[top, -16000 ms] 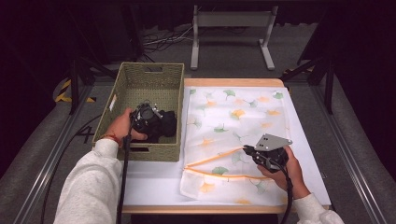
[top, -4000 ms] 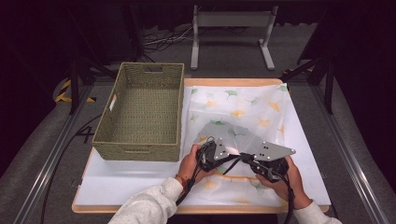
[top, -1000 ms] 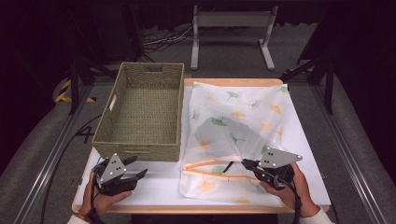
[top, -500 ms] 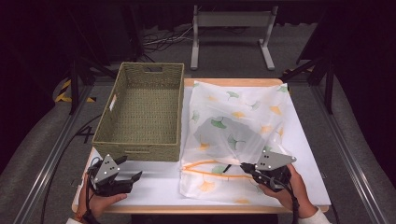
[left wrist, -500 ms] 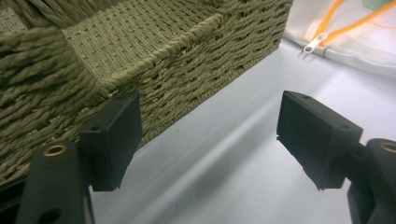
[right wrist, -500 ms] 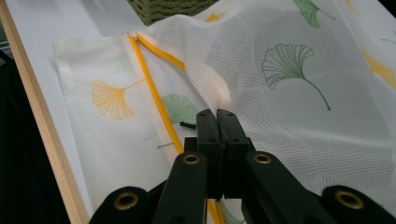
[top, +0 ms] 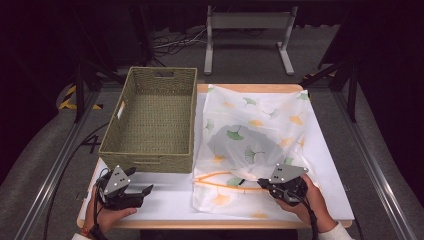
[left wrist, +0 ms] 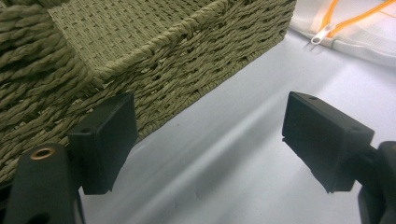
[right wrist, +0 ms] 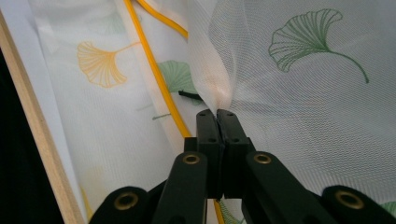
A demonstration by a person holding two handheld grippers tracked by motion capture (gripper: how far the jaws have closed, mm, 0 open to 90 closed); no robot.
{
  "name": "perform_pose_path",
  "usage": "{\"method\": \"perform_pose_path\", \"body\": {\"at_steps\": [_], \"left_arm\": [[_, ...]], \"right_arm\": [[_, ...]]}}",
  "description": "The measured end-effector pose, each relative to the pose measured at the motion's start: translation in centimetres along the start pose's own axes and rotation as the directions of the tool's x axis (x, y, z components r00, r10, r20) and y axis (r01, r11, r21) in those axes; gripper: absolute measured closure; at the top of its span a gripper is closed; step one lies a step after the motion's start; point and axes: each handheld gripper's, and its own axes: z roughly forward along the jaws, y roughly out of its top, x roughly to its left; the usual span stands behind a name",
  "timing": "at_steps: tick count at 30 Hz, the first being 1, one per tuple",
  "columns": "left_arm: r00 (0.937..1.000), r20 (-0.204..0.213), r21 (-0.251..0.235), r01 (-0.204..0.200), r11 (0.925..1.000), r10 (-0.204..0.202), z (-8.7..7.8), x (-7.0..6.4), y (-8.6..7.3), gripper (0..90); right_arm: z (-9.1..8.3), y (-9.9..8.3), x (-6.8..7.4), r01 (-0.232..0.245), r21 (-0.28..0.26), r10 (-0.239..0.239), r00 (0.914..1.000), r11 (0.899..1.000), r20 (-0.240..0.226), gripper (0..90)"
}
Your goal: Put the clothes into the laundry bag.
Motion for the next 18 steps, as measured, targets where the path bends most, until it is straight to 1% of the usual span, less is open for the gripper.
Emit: {"method": "perform_pose_path", "body": {"at_steps": [5, 13, 17, 18], "left_arm": [[1.0, 0.001, 0.003, 0.005, 1.0, -0.005, 0.0, 0.1, -0.1, 18.4], [0.9999, 0.001, 0.001, 0.012, 0.9999, -0.012, 0.0, 0.1, -0.2, 18.2], [1.0, 0.0, 0.006, 0.009, 0.9999, -0.009, 0.0, 0.2, -0.2, 18.1], [0.9999, -0.003, 0.011, 0.014, 0.9998, -0.014, 0.0, 0.2, -0.3, 18.1]], "right_arm": [[0.7, -0.3, -0.2, 0.004, 0.035, -0.004, 1.0, 0.999, -0.005, 89.3], [1.7, -0.9, -0.7, -0.007, 0.087, 0.008, 0.9999, 0.996, -0.015, 89.3], [2.0, -1.0, -0.9, -0.011, 0.097, 0.013, 0.9997, 0.995, -0.019, 89.2], [2.1, -1.1, -1.0, -0.008, 0.108, 0.01, 0.9998, 0.994, -0.018, 89.3]]}}
